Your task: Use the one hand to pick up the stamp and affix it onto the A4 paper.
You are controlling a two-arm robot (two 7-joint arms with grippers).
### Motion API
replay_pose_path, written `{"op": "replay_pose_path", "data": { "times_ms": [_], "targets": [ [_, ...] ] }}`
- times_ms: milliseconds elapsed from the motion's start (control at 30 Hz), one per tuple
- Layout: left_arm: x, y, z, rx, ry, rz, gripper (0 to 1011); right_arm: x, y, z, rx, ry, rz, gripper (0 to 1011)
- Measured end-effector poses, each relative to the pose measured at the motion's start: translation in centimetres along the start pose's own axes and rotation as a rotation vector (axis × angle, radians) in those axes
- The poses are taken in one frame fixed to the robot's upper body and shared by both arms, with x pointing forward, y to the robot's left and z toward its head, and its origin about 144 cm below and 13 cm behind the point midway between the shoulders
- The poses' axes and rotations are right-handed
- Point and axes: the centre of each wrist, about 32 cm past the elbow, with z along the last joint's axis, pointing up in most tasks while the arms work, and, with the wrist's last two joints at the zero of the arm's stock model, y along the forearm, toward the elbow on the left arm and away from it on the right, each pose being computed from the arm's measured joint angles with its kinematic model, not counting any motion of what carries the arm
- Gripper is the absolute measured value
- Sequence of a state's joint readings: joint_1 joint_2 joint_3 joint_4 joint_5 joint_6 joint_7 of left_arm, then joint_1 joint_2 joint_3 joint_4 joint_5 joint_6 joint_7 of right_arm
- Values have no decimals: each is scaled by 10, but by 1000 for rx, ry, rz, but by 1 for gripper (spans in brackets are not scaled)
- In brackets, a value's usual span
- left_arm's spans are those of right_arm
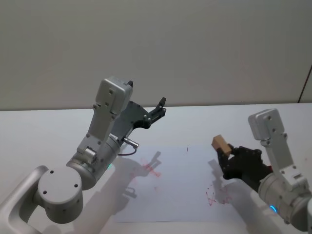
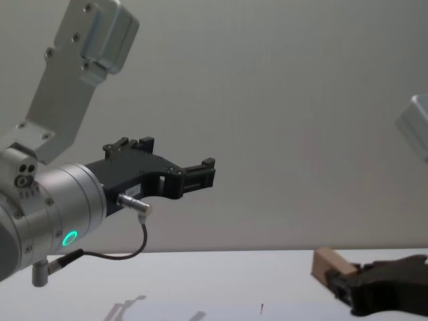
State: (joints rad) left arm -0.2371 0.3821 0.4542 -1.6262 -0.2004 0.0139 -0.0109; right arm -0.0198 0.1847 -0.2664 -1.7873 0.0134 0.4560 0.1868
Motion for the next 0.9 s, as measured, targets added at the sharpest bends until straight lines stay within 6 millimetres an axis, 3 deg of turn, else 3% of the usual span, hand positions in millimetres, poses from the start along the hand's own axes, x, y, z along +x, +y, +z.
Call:
{"op": "replay_pose_path", "data": {
  "times_ms": [333,900],
  "targets": [
    [0,0,0,0,0,0,1001,-1,7,-5,-78,61,76,216],
    [0,0,0,0,0,0,1001,-2,4,-12,-225,69,35,216]
  ]
}}
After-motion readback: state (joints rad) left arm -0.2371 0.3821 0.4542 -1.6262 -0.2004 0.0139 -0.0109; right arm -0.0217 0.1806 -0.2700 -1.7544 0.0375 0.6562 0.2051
